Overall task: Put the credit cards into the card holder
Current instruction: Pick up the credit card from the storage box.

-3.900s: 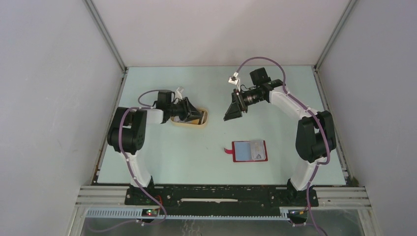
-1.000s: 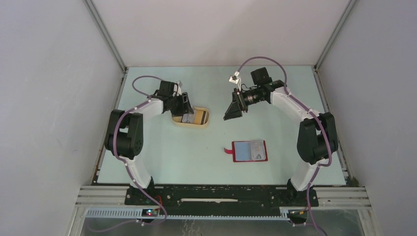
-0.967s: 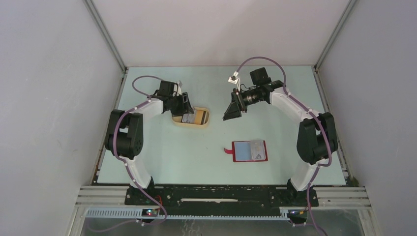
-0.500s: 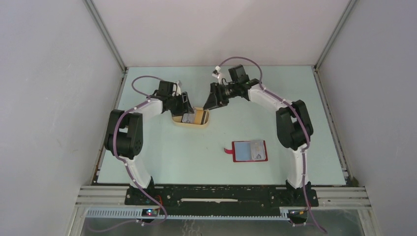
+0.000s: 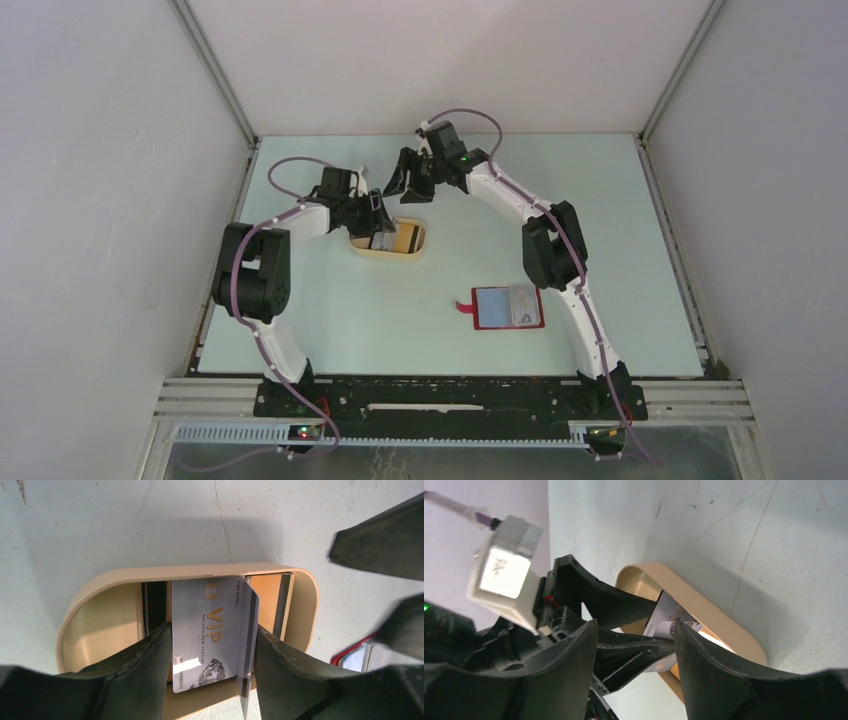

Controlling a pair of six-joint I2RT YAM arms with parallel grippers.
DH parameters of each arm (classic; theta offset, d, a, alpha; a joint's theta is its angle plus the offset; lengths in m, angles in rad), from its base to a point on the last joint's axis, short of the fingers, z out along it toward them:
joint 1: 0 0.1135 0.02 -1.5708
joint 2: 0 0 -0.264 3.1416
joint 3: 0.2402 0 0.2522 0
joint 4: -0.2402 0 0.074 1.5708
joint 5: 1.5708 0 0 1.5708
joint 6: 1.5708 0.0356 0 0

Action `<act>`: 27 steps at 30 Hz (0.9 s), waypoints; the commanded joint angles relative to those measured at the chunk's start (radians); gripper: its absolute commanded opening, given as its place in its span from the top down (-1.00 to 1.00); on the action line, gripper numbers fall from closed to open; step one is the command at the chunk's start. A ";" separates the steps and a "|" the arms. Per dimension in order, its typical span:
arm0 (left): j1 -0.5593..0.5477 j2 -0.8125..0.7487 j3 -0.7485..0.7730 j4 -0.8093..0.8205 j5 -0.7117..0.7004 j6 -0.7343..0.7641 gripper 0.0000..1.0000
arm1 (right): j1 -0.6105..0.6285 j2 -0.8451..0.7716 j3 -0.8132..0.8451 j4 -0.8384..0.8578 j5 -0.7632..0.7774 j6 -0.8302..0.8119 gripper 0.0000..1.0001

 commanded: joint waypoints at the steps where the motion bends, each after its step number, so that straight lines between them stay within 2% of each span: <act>1: 0.000 -0.003 -0.027 0.031 0.051 -0.011 -0.25 | 0.028 0.038 0.080 -0.111 0.093 0.054 -0.32; 5: 0.001 -0.006 -0.032 0.036 0.053 -0.015 -0.24 | 0.034 0.042 0.078 -0.140 0.138 0.056 -0.34; 27: -0.001 -0.003 -0.032 0.047 0.064 -0.021 -0.24 | 0.092 0.132 0.164 -0.217 0.166 -0.004 -0.22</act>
